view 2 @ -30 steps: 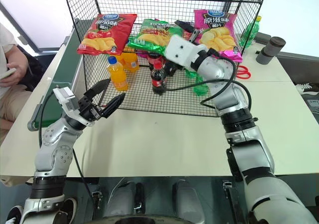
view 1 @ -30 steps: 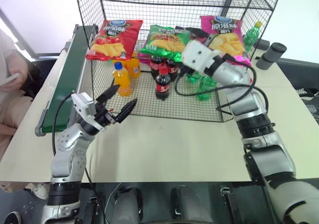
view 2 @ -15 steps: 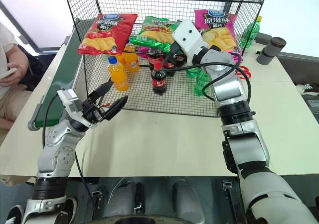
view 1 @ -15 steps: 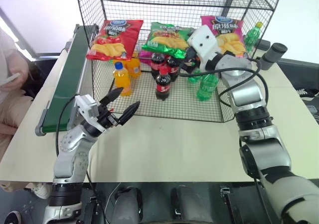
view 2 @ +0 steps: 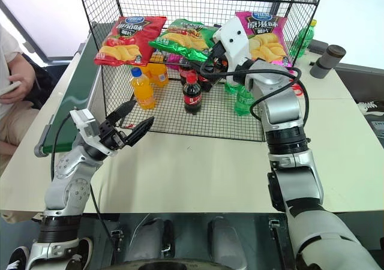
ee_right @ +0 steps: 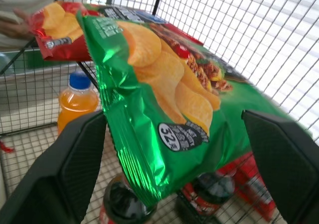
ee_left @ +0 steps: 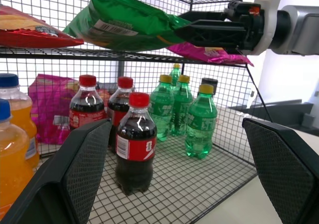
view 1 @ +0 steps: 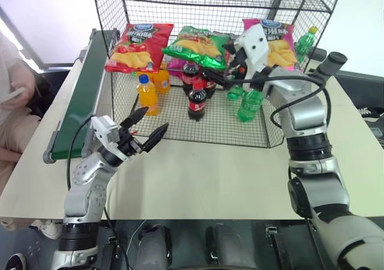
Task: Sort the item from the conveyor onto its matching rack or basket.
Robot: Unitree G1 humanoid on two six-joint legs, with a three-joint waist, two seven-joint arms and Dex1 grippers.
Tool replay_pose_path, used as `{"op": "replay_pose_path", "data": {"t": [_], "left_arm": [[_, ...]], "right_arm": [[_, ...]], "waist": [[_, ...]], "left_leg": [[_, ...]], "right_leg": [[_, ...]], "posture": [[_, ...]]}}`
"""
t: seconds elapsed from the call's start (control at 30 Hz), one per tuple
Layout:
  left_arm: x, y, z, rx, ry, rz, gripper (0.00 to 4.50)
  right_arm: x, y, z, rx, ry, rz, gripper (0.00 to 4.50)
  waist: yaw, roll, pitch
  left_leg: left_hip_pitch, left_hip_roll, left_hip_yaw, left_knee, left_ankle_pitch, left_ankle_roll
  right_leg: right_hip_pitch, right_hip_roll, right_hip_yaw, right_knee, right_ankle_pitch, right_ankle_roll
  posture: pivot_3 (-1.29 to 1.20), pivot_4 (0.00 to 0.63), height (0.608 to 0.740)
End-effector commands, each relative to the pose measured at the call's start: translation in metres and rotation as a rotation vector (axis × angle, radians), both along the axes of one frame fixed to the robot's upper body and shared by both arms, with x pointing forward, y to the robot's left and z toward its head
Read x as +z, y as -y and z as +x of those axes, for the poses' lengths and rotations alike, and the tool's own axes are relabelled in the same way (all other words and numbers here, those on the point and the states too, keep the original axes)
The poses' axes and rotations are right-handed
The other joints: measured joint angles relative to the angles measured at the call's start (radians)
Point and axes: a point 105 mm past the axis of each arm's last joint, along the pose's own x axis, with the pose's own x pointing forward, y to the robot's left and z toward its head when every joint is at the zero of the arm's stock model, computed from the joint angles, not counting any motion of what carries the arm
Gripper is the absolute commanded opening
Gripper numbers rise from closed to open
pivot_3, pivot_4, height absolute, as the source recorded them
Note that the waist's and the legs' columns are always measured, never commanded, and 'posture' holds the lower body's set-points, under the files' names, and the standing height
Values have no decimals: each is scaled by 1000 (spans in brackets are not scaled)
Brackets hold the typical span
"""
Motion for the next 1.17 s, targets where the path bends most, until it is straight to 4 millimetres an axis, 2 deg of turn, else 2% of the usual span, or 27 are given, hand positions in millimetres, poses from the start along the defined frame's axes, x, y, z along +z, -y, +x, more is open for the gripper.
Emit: {"op": "replay_pose_path", "data": {"t": [0.03, 0.07, 0.13, 0.17, 0.23, 0.3, 0.4, 0.47, 0.57, 0.63, 0.67, 0.77, 0.9, 1.03, 1.17], "left_arm": [[9, 1, -5, -16, 38, 11, 4500], [9, 1, -5, -16, 36, 10, 4500], [9, 2, -5, -20, 37, 16, 4500], [9, 2, -5, -22, 36, 14, 4500], [9, 2, -5, -20, 32, 20, 4500], [7, 0, -5, -18, 26, 42, 4500], [9, -11, -6, -14, 12, 76, 4500], [8, -22, -10, -23, -36, 82, 4500], [-5, -38, -20, -52, -157, 137, 4500], [-8, -52, -21, -16, -211, 172, 4500], [-9, -58, -21, -1, -237, 182, 4500], [-6, -73, -18, 35, -246, 191, 4500], [-15, -82, -12, 78, -257, 271, 4500], [-17, -86, -11, 77, -262, 292, 4500], [-22, -88, -12, 71, -260, 339, 4500]], "right_arm": [[4, -2, -15, 57, 36, -6, 4451], [5, -3, -18, 69, 46, -3, 4451], [-5, 1, -21, 50, 116, -172, 4451], [-7, 1, -26, 76, 113, -178, 4451], [6, 1, -38, 150, 56, 14, 4451], [15, 4, -48, 191, 83, 47, 4451], [27, 16, -70, 269, 42, 197, 4451], [16, 21, -94, 362, -41, 246, 4451], [-22, 35, -121, 390, -201, 258, 4451], [-49, 48, -136, 369, -284, 206, 4451], [-55, 53, -142, 367, -312, 203, 4451], [-65, 66, -149, 331, -325, 223, 4451], [-91, 69, -167, 353, -382, 160, 4451], [-101, 85, -167, 310, -391, 92, 4451], [-106, 89, -166, 303, -406, 87, 4451]], "waist": [[0, 0, 0], [0, 0, 0], [-1, 0, 0], [-1, 0, 0], [-1, 0, 0], [-2, 0, 0], [1, 0, 0], [5, 0, 0], [5, 0, 0], [3, 0, 0], [3, 0, 0], [-1, 1, 0], [2, 1, 0], [2, 0, 0], [3, 0, 0]], "left_leg": [[0, 0, 0, 0, 0, 0], [0, 0, 0, 0, 0, 0], [0, 0, 0, 0, 0, 0], [0, 0, 0, 0, 0, 0], [0, 0, 0, 0, 0, 0], [0, 0, 0, 0, 0, 0], [0, 0, 0, 0, 0, 0], [0, 1, -1, 0, 0, 0], [0, 3, -3, -1, -1, 1], [0, 2, -3, -2, -1, 2], [0, 1, -3, -2, -1, 2], [1, 1, -3, -1, -1, 2], [3, 0, -4, 0, -1, 2], [1, -1, -3, 0, -1, 2], [2, -1, -4, 0, -1, 2]], "right_leg": [[0, 0, 0, 0, 0, 0], [0, 0, 0, 0, 0, 0], [0, 0, 0, 0, 0, 0], [0, 0, 0, 0, 0, 0], [0, 0, 0, 0, 0, 0], [0, 0, 0, 0, 0, 0], [0, 0, 0, 0, 0, 0], [1, 0, -1, 0, 0, 0], [3, -1, -2, -3, 0, 0], [3, -2, -2, -4, 0, 0], [3, -3, -2, -4, 0, 0], [4, -3, -2, -4, 0, -1], [5, -2, -2, -3, -1, -2], [4, -1, -2, -3, 0, -1], [4, -1, -2, -3, 0, -1]], "posture": [[0, 150, 740], [0, 150, 740], [0, 150, 740], [0, 150, 740], [0, 150, 740], [0, 150, 740], [0, 150, 740], [0, 150, 740], [0, 150, 740], [0, 150, 740], [0, 150, 740], [0, 150, 740], [0, 150, 740], [0, 150, 740], [0, 150, 740]]}}
